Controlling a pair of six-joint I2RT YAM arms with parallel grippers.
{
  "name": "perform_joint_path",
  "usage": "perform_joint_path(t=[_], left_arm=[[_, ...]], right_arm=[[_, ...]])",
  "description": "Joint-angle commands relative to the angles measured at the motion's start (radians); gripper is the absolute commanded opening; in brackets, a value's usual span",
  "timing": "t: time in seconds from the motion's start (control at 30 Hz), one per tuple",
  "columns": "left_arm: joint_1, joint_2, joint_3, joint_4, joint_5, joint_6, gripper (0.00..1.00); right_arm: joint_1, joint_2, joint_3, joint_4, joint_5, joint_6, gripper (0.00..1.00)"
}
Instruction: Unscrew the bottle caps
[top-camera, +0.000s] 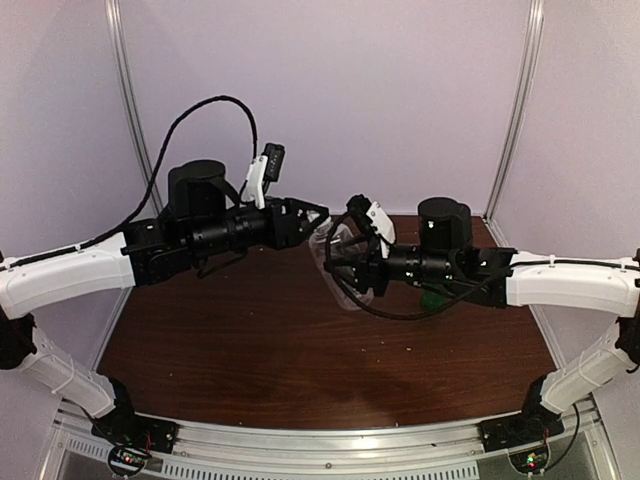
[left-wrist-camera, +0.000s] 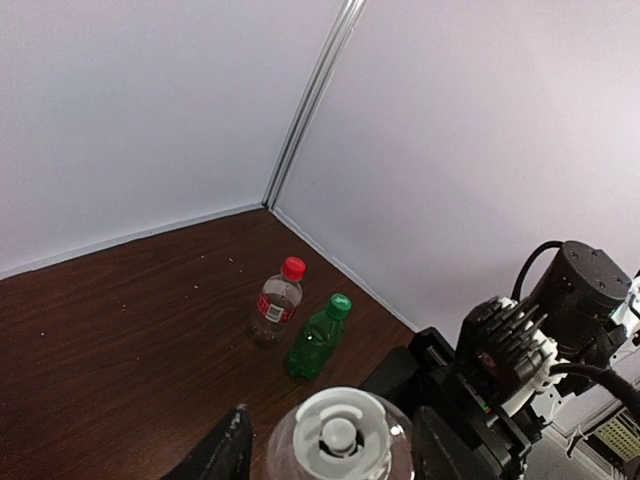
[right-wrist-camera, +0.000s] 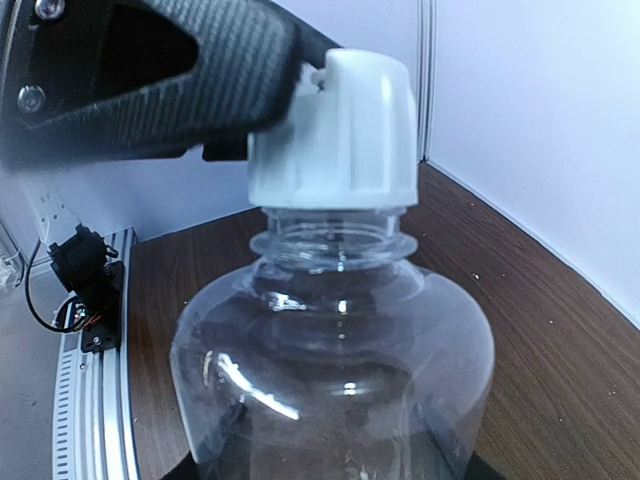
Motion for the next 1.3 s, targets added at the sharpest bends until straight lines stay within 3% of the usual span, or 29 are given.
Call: perform_joint_path(t=[0.0, 0.3, 0.57, 0.7, 1.0, 1.1, 1.27], left_arm=[[0.023, -0.076, -0.027, 0.030, -0.040, 0.077, 0.61], [0.078, -0.205, -0.074, 0.025, 0.173, 0.275, 0.81], [0.099, -0.250, -0.071, 0.012, 0.494, 0.383, 0.87], [0.099, -0.224, -0.076, 0.063, 0.654, 0.379, 0.86], [0.098, -0.117, -0.072, 0.196, 0.827, 0.288, 0.85], [0.096, -0.090, -0.074, 0.218, 0.855, 0.268, 0.80], [0.092, -0.071, -0.091, 0.238, 0.882, 0.259, 0.62]], right_arm=[[-0.006, -0.035, -0.009, 0.014, -0.029, -0.024, 0.41], [-0.025, -0.072, -0.013, -0.044, -0.198, -0.057, 0.44], [-0.028, -0.053, 0.047, -0.112, -0.458, -0.090, 0.47], [-0.028, -0.037, 0.066, -0.093, -0.583, -0.078, 0.47], [-0.028, 0.028, 0.087, 0.036, -0.747, 0.035, 0.48], [-0.028, 0.046, 0.086, 0.083, -0.772, 0.070, 0.48], [-0.028, 0.057, 0.080, 0.135, -0.784, 0.108, 0.48]])
